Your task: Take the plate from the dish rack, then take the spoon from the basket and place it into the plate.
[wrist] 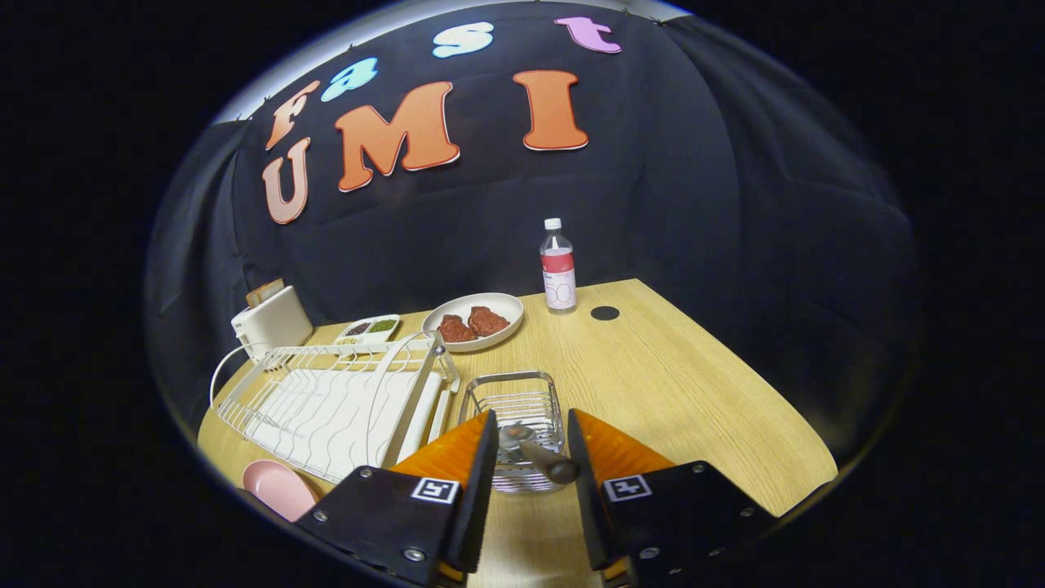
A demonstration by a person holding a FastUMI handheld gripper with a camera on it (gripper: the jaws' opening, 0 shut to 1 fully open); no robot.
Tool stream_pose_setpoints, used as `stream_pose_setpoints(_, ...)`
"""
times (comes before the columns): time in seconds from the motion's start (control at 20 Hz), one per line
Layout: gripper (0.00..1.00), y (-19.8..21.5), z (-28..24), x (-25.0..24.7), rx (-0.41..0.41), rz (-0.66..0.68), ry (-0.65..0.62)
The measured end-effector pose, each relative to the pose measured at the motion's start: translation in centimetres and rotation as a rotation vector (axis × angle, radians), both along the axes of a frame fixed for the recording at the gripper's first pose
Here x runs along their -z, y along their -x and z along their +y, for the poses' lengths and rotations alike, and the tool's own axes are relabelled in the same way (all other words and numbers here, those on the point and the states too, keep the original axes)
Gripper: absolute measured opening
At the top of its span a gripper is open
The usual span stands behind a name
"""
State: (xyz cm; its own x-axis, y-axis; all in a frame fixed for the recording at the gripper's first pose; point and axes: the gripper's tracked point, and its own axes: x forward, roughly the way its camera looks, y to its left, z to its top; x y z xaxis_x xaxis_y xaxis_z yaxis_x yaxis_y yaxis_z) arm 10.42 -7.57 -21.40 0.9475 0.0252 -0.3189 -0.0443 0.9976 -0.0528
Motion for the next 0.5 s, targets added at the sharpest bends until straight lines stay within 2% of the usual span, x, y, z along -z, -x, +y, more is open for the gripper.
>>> stream_pose_setpoints(0.15,0.32,0.0,0.6,-0.2,-0.003,-0.009,-0.010)
stream_pose_setpoints(0.2,0.22,0.0,0.9,-0.2,-0.013,-0.005,-0.013)
stream_pose_setpoints(0.3,0.16,0.0,1.4,-0.2,-0.023,0.001,-0.002)
stream_pose_setpoints(0.5,0.10,0.0,2.1,-1.1,-0.024,-0.017,0.042)
